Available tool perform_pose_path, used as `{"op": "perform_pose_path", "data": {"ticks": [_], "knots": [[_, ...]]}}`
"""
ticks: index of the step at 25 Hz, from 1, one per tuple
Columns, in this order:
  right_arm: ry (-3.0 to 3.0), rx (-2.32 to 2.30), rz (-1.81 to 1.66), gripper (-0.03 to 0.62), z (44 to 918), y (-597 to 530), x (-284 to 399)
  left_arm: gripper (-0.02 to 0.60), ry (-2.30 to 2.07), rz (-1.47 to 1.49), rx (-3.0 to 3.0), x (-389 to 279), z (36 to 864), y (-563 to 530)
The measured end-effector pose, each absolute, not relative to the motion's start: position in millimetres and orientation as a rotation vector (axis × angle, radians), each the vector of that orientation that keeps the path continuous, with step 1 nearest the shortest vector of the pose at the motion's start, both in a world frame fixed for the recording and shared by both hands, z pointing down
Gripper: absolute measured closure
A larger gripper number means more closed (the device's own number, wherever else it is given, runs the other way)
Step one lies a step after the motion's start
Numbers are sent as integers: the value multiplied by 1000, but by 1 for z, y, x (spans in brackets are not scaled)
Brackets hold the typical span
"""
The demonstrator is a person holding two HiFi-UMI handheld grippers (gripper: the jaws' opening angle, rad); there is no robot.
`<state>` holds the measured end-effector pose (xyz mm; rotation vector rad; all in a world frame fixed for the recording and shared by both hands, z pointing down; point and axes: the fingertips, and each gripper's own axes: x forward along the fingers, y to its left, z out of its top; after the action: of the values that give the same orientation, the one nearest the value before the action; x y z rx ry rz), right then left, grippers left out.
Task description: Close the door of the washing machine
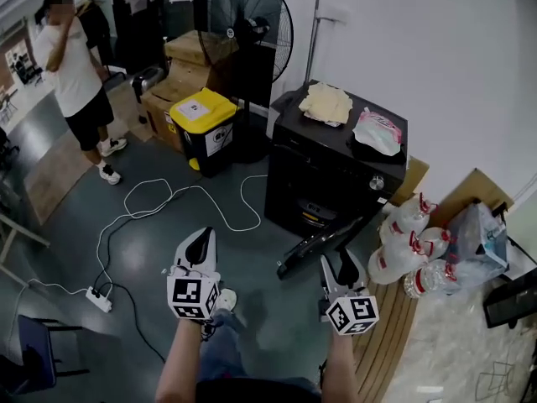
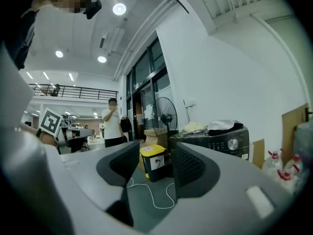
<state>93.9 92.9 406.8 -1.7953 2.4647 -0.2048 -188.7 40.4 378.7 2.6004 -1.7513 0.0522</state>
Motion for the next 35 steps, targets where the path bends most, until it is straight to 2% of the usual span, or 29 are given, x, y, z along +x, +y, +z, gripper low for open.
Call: {"op": "perform_pose_path", "data": {"ticks": [9, 15, 23, 35], "knots": [[2307, -2050, -311, 370, 426, -45, 89, 574, -1412, 176, 2744, -162, 398, -157], [2141, -2178, -353, 370, 437, -98, 104, 574, -1198, 214, 2854, -126, 402, -235], [2025, -2285, -413, 370, 448, -92, 119, 574, -1052, 230, 2870, -93, 415, -255], [1945, -2343, -566, 370, 503, -50, 132, 574, -932, 319, 2880, -65, 451, -227]]}}
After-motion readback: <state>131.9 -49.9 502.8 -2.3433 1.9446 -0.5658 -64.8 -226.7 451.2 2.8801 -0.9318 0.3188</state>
